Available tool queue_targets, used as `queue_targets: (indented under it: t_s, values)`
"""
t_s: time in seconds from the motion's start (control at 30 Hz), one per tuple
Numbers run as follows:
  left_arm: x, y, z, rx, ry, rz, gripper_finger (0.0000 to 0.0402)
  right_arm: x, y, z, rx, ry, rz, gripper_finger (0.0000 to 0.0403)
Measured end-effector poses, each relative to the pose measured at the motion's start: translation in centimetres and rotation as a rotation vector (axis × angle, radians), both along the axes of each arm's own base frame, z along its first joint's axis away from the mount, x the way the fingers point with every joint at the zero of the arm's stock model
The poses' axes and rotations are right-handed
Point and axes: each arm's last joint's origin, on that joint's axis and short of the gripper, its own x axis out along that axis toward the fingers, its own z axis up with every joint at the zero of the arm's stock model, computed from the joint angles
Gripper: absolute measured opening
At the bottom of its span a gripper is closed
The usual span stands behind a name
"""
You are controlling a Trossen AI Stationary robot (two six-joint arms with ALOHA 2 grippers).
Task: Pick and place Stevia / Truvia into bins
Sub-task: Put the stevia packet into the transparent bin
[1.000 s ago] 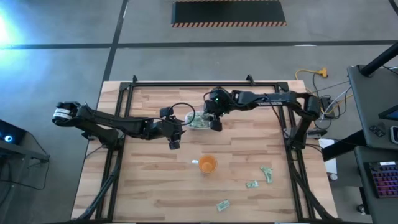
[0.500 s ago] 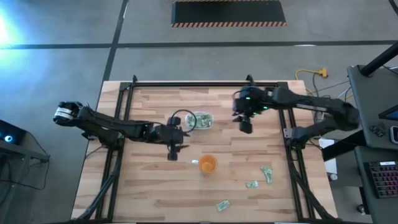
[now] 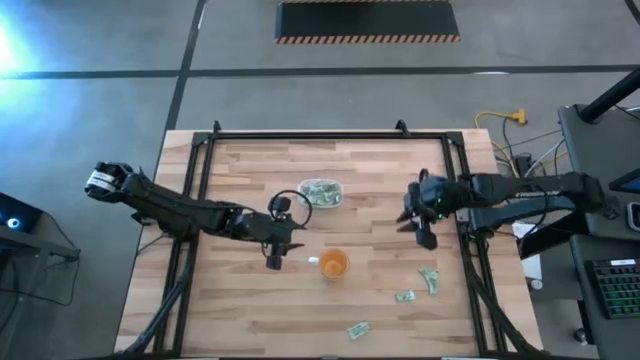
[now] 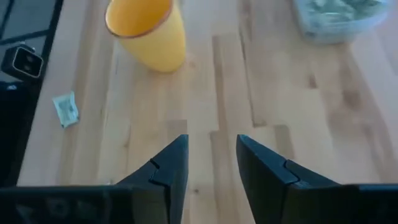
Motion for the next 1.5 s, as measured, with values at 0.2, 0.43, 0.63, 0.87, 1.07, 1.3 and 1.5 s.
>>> queue_targets:
  t_s: [0.2,0.43,0.63,0.87,1.07,1.3,1.5]
  values:
    - [0.1,0.1,0.0,0.01,-0.01,0.022,0.0183,1.5,3.2,-0.4,0.027,0.046,0.042,0.0121]
    - [0.0,0.1,-0.2,0.012,-0.004,0.022,0.0183,3.0,7.3,-3.0,0.135,0.255,-0.001,0.0123]
    - [-0.1,-0.2,-1.2,0.015,0.027,0.012,0.0183,2.8,10.3,-6.0,0.175,0.471,-0.219,0.0117]
    - [-0.5,-0.8,-2.5,-0.02,0.039,0.012,0.0183,1.7,13.1,-7.2,0.194,0.59,-0.369,0.0107]
    - [-0.8,-1.6,-2.5,-0.039,0.039,-0.008,0.0183,0.6,14.5,-5.5,0.096,0.673,-0.456,0.0097]
    - [-0.9,-1.9,-2.5,-0.029,0.041,-0.028,0.0183,-0.6,16.0,-6.2,-0.013,0.739,-0.52,0.0088]
    - [-0.8,-1.9,-2.3,0.002,0.035,-0.048,0.0183,-0.2,16.6,-8.0,-0.098,0.777,-0.5,0.0093]
